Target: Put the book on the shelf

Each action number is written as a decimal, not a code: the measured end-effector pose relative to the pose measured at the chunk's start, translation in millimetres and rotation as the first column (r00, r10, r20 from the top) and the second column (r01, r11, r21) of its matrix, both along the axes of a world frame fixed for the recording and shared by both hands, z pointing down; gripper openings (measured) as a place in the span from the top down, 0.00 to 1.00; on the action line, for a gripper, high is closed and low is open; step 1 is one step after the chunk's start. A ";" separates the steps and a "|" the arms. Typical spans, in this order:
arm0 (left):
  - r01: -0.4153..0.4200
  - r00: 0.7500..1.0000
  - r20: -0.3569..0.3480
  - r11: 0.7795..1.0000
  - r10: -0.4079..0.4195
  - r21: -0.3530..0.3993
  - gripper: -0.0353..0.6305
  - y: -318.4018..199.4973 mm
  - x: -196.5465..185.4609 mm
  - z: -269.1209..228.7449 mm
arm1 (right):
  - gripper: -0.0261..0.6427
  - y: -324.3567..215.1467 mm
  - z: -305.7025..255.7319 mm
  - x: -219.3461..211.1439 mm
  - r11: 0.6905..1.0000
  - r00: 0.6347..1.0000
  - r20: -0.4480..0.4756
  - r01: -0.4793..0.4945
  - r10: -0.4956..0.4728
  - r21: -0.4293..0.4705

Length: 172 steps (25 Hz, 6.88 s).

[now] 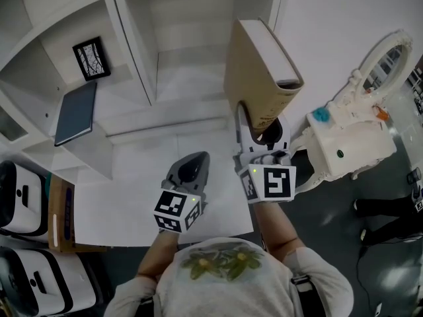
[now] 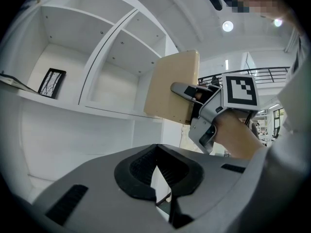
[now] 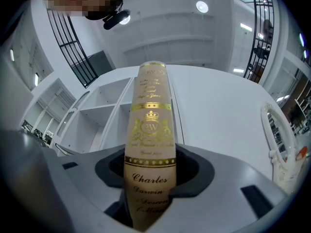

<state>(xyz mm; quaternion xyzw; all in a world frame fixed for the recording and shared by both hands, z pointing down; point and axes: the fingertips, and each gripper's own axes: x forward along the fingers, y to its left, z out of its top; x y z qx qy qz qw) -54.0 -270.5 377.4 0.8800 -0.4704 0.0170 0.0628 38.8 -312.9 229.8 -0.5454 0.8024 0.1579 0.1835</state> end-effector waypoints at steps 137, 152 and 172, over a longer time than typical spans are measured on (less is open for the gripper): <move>-0.020 0.999 0.039 0.999 0.021 -0.034 0.91 -41.7 7.1 18.6 | 0.62 -122.9 -19.0 -35.7 0.986 0.985 -0.092 -0.154 0.148 -0.066; -0.023 0.999 0.048 0.999 0.024 -0.033 0.91 -32.3 7.8 20.9 | 0.60 -80.8 -11.0 -21.2 0.991 0.992 -0.020 -0.123 0.122 -0.052; -0.019 0.998 0.053 1.000 0.020 -0.025 0.91 -21.7 6.5 17.2 | 0.65 -82.3 -4.2 -23.8 0.988 0.991 -0.026 -0.136 0.134 -0.080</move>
